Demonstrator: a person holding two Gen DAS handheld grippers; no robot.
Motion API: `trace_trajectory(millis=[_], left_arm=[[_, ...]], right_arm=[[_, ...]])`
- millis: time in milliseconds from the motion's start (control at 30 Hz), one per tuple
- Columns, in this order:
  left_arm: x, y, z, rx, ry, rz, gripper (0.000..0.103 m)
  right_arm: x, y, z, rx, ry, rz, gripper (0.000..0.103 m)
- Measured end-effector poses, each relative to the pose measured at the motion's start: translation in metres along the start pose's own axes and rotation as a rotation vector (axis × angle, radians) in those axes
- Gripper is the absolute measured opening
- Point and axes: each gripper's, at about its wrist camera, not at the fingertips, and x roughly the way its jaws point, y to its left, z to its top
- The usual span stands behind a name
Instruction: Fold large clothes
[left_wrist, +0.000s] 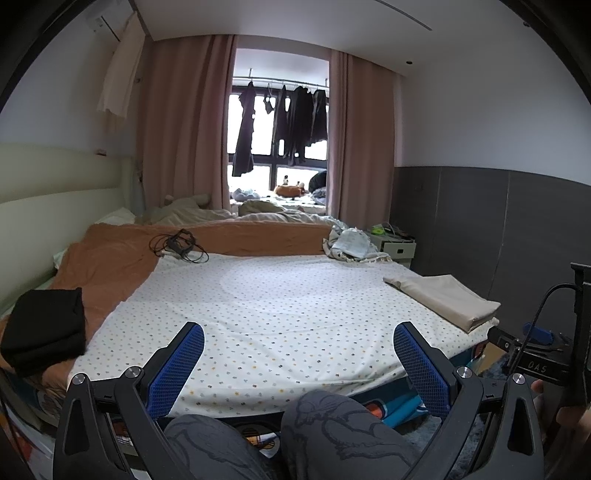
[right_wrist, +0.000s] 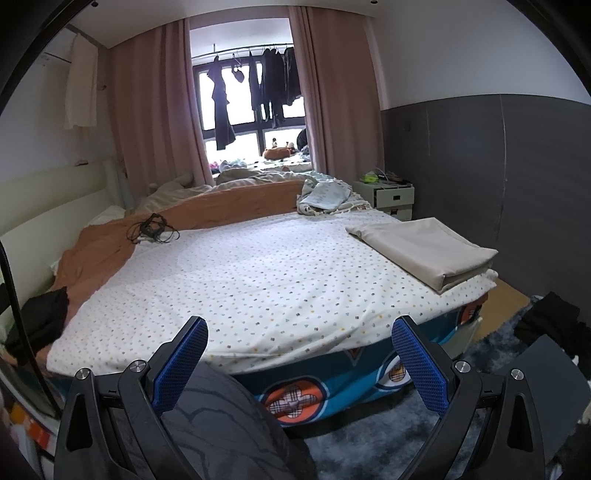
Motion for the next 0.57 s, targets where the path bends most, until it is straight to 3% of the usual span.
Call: trace_trajectory(millis=[567], left_arm=[[-0.022, -0.012, -0.004, 0.012, -0.031, -0.008, 0.103]], right_arm=[[-0.02, -0.002, -0.008, 0.022, -0.004, 0.019, 0.101]])
